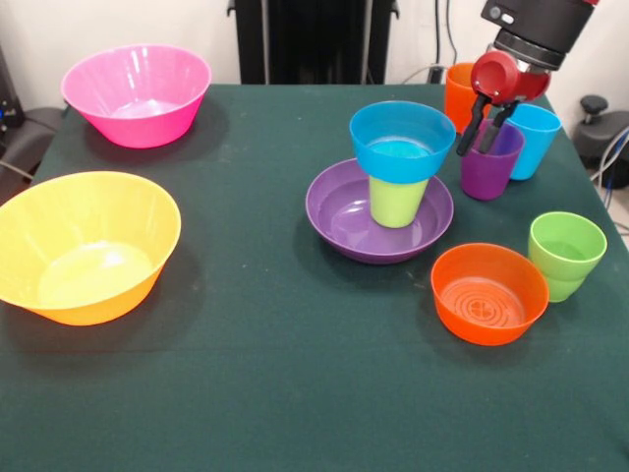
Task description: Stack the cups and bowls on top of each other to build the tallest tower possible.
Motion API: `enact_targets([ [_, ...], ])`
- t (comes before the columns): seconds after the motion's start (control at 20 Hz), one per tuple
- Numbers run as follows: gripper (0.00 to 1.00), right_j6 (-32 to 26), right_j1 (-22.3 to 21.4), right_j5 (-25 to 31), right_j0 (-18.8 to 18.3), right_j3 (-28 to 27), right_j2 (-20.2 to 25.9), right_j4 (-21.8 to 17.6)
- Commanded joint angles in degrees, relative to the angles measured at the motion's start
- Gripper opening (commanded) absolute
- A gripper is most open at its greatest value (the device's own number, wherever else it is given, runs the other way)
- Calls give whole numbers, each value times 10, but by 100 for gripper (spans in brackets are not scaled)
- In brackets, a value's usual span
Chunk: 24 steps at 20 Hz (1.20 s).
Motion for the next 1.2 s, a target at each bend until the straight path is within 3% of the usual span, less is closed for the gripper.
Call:
enact_targets([
  [0.05, 100, 172, 5, 11, -11, -91, 66, 24],
  [1.2, 100, 167, 6, -15, -14, -100, 76, 16],
])
